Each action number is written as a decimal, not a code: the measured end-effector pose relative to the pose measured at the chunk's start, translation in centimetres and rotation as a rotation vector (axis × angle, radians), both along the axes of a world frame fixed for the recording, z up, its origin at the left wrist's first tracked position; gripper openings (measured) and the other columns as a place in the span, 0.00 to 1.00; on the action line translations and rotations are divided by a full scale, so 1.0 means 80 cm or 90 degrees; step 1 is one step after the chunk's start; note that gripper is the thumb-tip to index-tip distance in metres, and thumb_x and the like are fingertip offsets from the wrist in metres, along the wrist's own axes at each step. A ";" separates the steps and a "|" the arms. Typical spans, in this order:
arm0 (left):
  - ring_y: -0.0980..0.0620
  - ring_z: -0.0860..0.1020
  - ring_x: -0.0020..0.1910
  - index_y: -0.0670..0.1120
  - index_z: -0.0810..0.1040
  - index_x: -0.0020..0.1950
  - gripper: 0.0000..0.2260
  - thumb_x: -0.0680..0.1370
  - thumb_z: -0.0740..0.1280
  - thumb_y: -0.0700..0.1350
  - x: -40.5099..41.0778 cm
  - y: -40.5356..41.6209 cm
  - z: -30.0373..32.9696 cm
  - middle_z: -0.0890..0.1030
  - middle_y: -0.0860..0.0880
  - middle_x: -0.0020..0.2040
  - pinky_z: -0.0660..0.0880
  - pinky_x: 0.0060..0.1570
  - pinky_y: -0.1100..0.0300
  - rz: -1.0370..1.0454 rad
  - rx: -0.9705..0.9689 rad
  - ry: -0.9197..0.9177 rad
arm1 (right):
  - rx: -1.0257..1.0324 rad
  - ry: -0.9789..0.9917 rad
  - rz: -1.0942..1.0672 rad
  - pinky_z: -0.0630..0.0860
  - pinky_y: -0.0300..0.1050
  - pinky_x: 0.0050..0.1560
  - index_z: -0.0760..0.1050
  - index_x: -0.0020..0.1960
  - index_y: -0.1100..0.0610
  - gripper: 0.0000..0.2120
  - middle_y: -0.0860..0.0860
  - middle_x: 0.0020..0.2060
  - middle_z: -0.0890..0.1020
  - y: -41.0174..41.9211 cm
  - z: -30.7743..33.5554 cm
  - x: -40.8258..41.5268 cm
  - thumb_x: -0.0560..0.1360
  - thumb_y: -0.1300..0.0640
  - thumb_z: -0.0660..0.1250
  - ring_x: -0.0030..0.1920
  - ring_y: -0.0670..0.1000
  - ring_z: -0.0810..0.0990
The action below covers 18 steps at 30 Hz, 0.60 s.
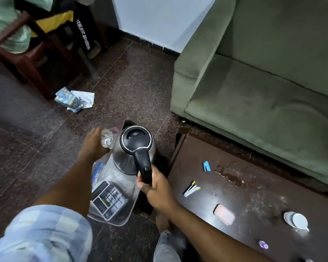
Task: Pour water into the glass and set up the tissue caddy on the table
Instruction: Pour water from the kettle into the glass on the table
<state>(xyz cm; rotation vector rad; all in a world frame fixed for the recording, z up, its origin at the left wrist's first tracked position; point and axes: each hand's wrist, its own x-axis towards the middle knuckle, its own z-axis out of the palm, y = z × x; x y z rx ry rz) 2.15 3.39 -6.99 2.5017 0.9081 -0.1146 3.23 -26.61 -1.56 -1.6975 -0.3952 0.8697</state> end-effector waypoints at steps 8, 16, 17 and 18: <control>0.33 0.76 0.65 0.39 0.74 0.69 0.37 0.62 0.85 0.40 0.066 -0.159 0.091 0.78 0.36 0.63 0.73 0.68 0.43 -0.018 0.052 -0.110 | 0.078 -0.046 -0.132 0.73 0.35 0.45 0.73 0.49 0.54 0.11 0.49 0.41 0.76 -0.196 0.074 0.062 0.75 0.69 0.67 0.40 0.42 0.74; 0.39 0.78 0.63 0.44 0.77 0.69 0.32 0.67 0.82 0.43 0.150 -0.431 0.135 0.78 0.42 0.62 0.74 0.63 0.49 -0.166 -0.068 -0.151 | 0.003 -0.077 -0.352 0.71 0.43 0.45 0.75 0.47 0.56 0.10 0.48 0.38 0.76 -0.407 0.067 0.103 0.76 0.70 0.69 0.39 0.43 0.74; 0.40 0.79 0.63 0.45 0.76 0.69 0.31 0.68 0.82 0.43 0.157 -0.461 0.136 0.77 0.43 0.62 0.75 0.63 0.50 -0.179 -0.088 -0.156 | -0.004 -0.080 -0.375 0.71 0.41 0.44 0.76 0.47 0.56 0.11 0.46 0.37 0.76 -0.429 0.063 0.106 0.76 0.71 0.69 0.37 0.40 0.73; 0.41 0.79 0.64 0.46 0.76 0.70 0.31 0.68 0.81 0.44 0.167 -0.491 0.138 0.77 0.43 0.63 0.75 0.64 0.50 -0.195 -0.106 -0.158 | -0.012 -0.084 -0.401 0.71 0.40 0.43 0.76 0.47 0.58 0.10 0.45 0.36 0.77 -0.453 0.058 0.108 0.75 0.72 0.69 0.35 0.39 0.73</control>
